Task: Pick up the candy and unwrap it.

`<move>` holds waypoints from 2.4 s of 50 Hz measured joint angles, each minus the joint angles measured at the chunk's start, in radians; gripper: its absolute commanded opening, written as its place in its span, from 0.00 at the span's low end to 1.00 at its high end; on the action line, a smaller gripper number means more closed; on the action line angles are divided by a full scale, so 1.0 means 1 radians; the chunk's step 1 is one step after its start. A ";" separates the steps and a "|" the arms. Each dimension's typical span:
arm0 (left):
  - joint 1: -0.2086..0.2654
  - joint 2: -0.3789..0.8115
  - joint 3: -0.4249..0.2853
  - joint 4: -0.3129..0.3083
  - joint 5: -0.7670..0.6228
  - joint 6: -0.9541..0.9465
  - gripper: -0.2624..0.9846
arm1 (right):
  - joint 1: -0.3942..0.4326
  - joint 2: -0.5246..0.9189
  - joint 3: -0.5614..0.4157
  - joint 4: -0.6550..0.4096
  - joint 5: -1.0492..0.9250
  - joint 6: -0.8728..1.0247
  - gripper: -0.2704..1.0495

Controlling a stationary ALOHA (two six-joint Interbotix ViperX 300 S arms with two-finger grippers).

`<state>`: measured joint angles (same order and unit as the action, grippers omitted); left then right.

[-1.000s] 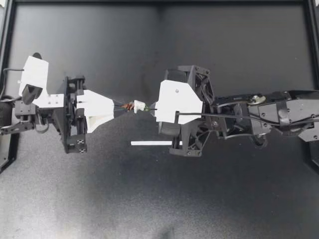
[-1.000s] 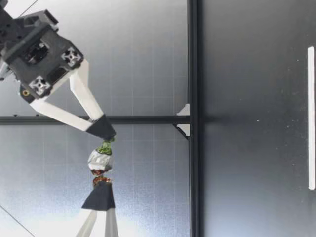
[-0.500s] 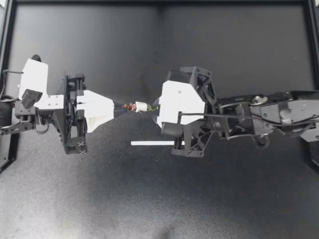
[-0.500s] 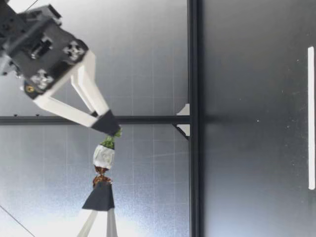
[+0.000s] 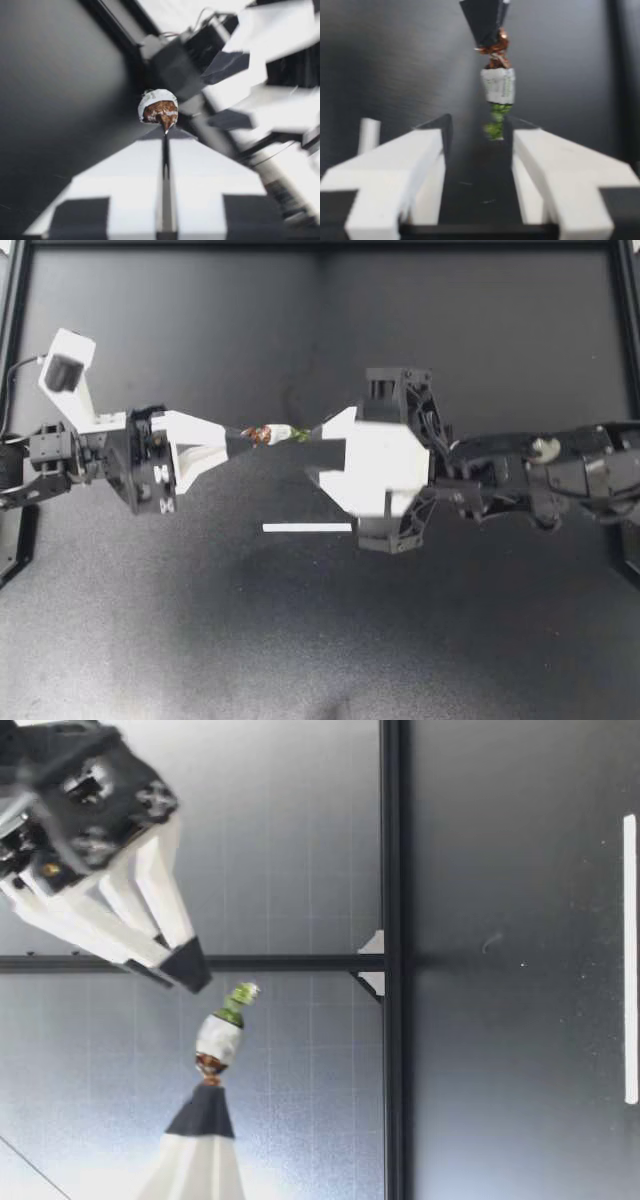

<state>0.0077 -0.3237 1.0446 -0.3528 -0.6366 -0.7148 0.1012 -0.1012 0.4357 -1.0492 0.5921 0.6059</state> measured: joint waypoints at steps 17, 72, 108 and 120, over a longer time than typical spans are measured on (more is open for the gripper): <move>0.012 0.052 -0.035 -0.018 -0.012 -0.500 0.05 | 0.184 0.110 -0.044 -0.459 0.353 0.187 0.56; 0.018 0.057 -0.049 0.041 -0.025 -0.497 0.05 | 0.084 0.133 -0.006 -0.420 0.232 0.440 0.65; 0.018 0.057 -0.048 0.118 -0.025 -0.495 0.05 | 0.074 0.137 -0.011 -0.403 0.167 0.436 0.13; 0.018 0.054 -0.021 0.126 -0.026 -0.477 0.05 | 0.074 0.137 -0.012 -0.402 0.161 0.436 0.04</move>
<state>0.0261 -0.2700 1.0232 -0.2270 -0.6627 -1.1919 0.1749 0.0353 0.4234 -1.4511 0.7532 1.0416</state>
